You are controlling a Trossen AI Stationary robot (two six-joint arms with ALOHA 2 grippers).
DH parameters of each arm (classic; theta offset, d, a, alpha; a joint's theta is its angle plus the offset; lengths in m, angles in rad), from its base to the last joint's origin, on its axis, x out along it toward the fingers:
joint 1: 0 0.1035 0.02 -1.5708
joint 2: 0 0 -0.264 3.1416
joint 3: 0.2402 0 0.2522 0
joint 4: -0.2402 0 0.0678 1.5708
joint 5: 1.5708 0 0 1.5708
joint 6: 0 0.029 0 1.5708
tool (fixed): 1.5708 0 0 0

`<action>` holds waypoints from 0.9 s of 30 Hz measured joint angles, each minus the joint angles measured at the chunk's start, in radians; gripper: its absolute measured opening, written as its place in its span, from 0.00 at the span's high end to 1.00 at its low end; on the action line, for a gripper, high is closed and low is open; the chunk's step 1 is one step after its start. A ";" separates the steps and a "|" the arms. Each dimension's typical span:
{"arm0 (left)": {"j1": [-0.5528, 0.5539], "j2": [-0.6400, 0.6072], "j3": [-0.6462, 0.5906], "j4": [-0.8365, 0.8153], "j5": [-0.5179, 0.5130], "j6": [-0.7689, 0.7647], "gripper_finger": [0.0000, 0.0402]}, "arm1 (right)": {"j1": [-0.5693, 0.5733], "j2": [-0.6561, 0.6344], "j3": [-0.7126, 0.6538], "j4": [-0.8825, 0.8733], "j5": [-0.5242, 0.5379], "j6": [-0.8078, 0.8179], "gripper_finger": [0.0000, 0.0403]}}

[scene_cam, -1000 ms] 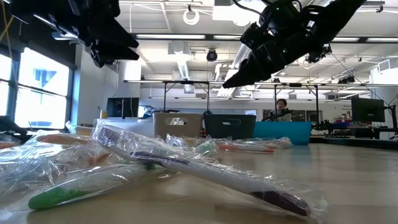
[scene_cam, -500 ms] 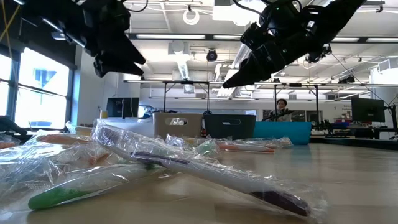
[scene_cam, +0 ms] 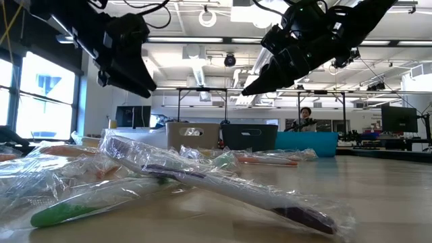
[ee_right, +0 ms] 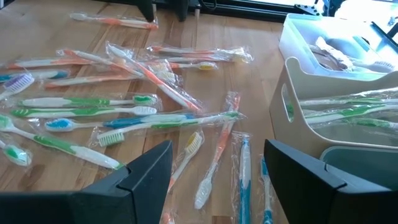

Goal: Pick & Place Toothbrushes
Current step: Put the orange toothbrush into the dark green bin

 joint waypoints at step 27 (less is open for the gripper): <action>0.097 0.214 0.052 -0.096 -0.035 -0.028 0.55 | 0.000 0.000 0.000 0.017 -0.001 0.000 0.39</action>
